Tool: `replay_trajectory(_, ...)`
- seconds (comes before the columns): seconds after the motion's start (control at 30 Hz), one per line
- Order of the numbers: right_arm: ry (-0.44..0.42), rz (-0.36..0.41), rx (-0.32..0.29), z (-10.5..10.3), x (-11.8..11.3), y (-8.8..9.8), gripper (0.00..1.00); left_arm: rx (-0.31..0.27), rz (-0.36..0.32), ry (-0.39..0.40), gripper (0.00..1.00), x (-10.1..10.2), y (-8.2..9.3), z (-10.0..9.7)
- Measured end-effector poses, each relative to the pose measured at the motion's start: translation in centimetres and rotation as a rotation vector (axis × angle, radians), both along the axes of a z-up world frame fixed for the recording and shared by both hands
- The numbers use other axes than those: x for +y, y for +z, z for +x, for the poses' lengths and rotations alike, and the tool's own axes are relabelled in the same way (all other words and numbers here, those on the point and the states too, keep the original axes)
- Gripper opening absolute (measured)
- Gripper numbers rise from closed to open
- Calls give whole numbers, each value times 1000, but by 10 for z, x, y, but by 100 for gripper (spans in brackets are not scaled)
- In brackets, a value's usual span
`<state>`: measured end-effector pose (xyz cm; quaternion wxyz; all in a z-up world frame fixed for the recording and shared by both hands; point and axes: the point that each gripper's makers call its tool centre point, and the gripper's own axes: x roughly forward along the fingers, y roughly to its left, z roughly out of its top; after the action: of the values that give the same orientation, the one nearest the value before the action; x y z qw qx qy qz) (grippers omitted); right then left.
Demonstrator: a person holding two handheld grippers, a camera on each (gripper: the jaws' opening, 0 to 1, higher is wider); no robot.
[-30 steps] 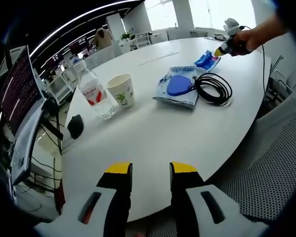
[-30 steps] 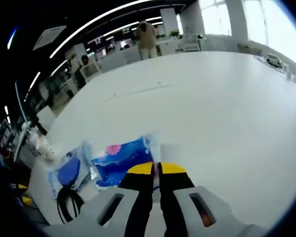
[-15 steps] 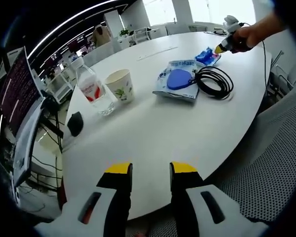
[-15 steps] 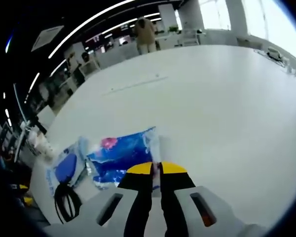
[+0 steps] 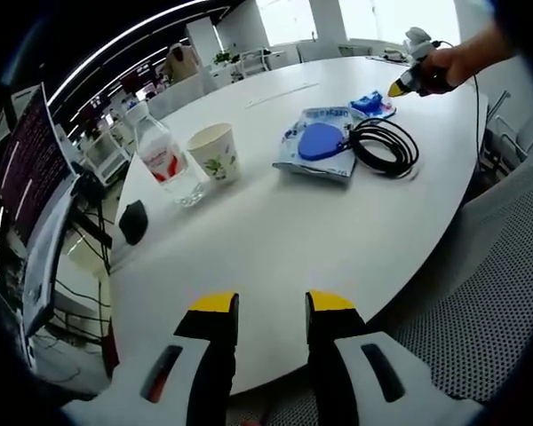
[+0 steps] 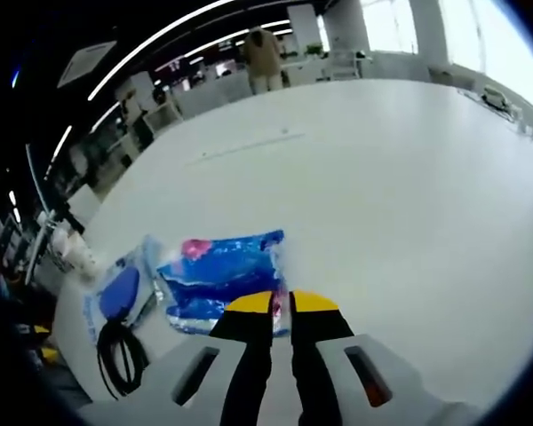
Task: Arrange the tabletop items into an orderly group along one side of the table until the central work area is clear of visible clutter.
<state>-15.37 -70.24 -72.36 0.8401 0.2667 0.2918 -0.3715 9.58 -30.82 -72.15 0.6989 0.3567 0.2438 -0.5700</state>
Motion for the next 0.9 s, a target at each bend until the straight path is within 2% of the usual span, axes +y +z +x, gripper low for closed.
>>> replay_trajectory(0.5, 225, -56, 66, 30, 43, 1, 9, 11, 16, -20, 28, 0, -3, -4)
replay_trajectory(0.9, 303, -76, 3, 80, 66, 18, 13, 16, 15, -10, 28, 1, -4, -3)
